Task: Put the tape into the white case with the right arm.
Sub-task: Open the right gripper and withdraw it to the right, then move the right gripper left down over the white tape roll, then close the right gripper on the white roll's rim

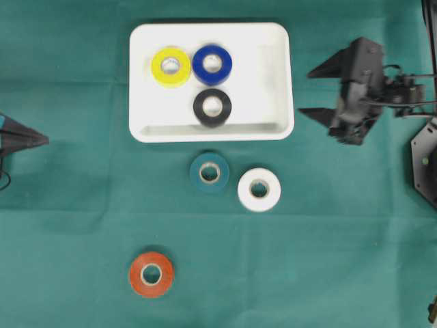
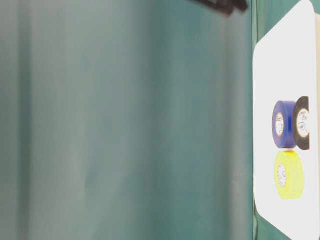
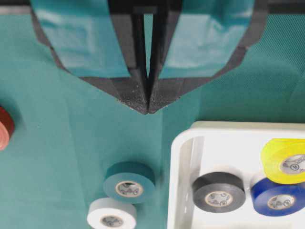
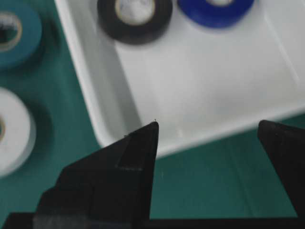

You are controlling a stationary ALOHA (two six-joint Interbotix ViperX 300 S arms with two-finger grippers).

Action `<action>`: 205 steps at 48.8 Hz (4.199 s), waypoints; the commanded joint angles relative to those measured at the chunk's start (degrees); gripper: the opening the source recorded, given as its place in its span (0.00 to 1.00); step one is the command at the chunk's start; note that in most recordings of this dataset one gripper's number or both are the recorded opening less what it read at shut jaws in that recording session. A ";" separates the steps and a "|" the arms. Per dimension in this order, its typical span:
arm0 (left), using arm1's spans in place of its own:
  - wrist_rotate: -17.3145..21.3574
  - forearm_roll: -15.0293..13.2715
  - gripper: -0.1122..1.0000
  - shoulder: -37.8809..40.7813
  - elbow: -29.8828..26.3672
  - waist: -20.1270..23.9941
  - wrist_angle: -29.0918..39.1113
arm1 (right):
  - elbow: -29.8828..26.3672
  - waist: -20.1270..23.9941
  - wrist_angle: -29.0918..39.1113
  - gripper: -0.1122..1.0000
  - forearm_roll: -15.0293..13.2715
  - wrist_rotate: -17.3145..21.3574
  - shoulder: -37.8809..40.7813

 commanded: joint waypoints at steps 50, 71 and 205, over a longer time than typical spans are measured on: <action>0.00 0.09 0.11 0.53 -0.62 0.18 -0.53 | 18.02 9.67 3.60 0.56 0.79 2.64 -29.71; 0.00 0.09 0.11 0.53 -0.62 0.09 -0.53 | 19.78 19.78 0.62 0.56 0.44 2.64 -29.44; 0.00 0.09 0.11 0.53 -0.70 0.18 -0.53 | -11.60 25.75 -11.34 0.56 -4.66 2.46 27.95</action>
